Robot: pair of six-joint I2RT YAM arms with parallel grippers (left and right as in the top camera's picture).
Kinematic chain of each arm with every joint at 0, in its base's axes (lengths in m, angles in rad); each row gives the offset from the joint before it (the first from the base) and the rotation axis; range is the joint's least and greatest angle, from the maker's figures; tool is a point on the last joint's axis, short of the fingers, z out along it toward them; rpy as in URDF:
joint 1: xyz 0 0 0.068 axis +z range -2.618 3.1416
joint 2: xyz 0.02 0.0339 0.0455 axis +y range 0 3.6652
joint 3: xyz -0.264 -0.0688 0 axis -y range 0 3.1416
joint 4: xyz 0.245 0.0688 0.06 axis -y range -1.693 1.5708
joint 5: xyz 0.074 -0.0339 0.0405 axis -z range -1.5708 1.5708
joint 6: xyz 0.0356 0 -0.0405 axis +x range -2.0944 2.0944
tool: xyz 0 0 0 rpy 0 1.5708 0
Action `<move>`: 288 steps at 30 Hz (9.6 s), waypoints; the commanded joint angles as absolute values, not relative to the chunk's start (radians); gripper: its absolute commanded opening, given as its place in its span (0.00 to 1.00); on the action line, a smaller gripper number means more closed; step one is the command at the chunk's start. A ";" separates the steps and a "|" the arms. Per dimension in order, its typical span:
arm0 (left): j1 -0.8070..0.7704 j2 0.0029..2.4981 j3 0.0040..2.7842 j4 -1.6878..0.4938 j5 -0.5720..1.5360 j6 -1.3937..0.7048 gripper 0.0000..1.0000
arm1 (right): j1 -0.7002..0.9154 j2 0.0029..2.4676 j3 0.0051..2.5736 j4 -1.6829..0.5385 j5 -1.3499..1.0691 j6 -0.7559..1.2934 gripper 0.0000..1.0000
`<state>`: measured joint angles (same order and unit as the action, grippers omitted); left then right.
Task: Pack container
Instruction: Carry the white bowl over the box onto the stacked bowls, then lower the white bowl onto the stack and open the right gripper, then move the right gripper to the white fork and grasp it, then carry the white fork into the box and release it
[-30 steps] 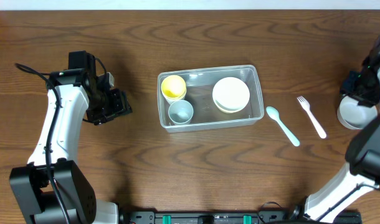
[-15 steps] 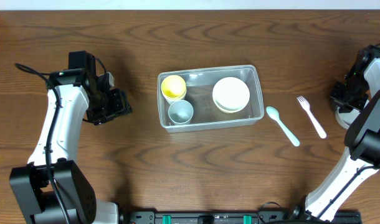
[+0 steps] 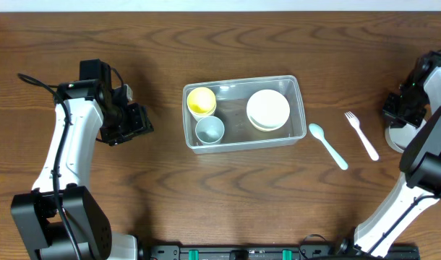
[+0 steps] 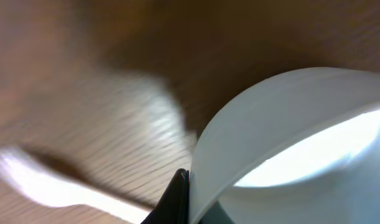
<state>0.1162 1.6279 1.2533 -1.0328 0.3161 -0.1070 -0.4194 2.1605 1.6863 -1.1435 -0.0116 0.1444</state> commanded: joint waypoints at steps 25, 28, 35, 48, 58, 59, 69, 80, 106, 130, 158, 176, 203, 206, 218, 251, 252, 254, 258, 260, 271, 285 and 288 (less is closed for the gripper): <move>0.118 1.627 1.263 -1.038 0.328 -0.097 0.63 | 0.464 1.832 1.700 -1.092 -0.023 -0.109 0.01; 0.118 1.627 1.263 -1.038 0.328 -0.097 0.63 | 0.470 1.900 1.700 -1.097 -0.023 -0.110 0.01; 0.118 1.627 1.263 -1.038 0.328 -0.097 0.63 | 0.471 1.966 1.700 -1.097 -0.024 -0.110 0.05; 0.118 1.627 1.263 -1.039 0.328 -0.097 0.63 | 0.464 1.936 1.700 -1.102 -0.023 -0.108 0.35; 0.118 1.627 1.263 -1.039 0.328 -0.097 0.63 | 0.397 1.830 1.700 -1.096 -0.023 -0.091 0.38; 0.118 1.627 1.263 -1.039 0.328 -0.097 0.63 | 0.392 1.829 1.700 -1.100 -0.023 -0.091 0.38; 0.118 1.627 1.263 -1.043 0.328 -0.097 0.63 | 0.408 1.829 1.700 -1.166 -0.076 -0.140 0.40; 0.118 1.627 1.263 -1.042 0.328 -0.097 0.63 | 0.453 1.835 1.669 -1.178 -0.095 -0.163 0.52; 0.118 1.627 1.263 -1.042 0.328 -0.097 0.63 | 0.452 1.836 1.456 -0.991 -0.094 -0.162 0.14; 0.118 1.627 1.263 -1.042 0.328 -0.097 0.63 | 0.452 1.834 1.459 -0.982 -0.022 -0.186 0.01; 0.118 1.627 1.263 -1.042 0.328 -0.097 0.63 | 0.452 1.784 1.649 -1.153 0.019 -0.245 0.02; 0.118 1.627 1.263 -1.042 0.328 -0.097 0.63 | 0.448 1.784 1.649 -1.134 0.050 -0.162 0.51; 0.118 1.627 1.263 -1.046 0.327 -0.086 0.63 | -0.233 1.872 1.491 -1.033 0.017 -0.258 0.86; 0.118 1.627 1.263 -1.046 0.327 -0.086 0.63 | -0.231 1.929 1.480 -1.013 0.018 -0.291 0.86; 0.118 1.627 1.263 -1.039 0.327 -0.086 0.63 | -0.232 2.108 1.479 -0.989 -0.020 -0.311 0.85; 0.118 1.627 1.263 -1.039 0.327 -0.086 0.63 | -0.212 2.146 1.479 -0.936 -0.060 -0.285 0.36; 0.118 1.627 1.263 -1.039 0.327 -0.086 0.63 | -0.210 2.146 1.479 -0.934 -0.060 -0.285 0.34; 0.118 1.627 1.263 -1.039 0.327 -0.086 0.63 | -0.206 2.146 1.479 -0.933 -0.060 -0.285 0.31; 0.118 1.627 1.263 -1.039 0.328 -0.086 0.63 | -0.204 2.146 1.479 -0.930 -0.060 -0.284 0.13; 0.118 1.627 1.263 -1.039 0.327 -0.086 0.63 | -0.204 2.146 1.479 -0.926 -0.060 -0.263 0.11; 0.118 1.627 1.263 -1.039 0.327 -0.086 0.63 | -0.194 2.083 1.538 -0.975 -0.081 -0.214 0.02; 0.118 1.627 1.263 -1.039 0.327 -0.086 0.63 | 0.074 1.662 1.672 -1.039 -0.125 -0.320 0.01; 0.118 1.627 1.263 -1.039 0.328 -0.086 0.63 | 0.212 1.636 1.672 -1.046 -0.126 -0.422 0.01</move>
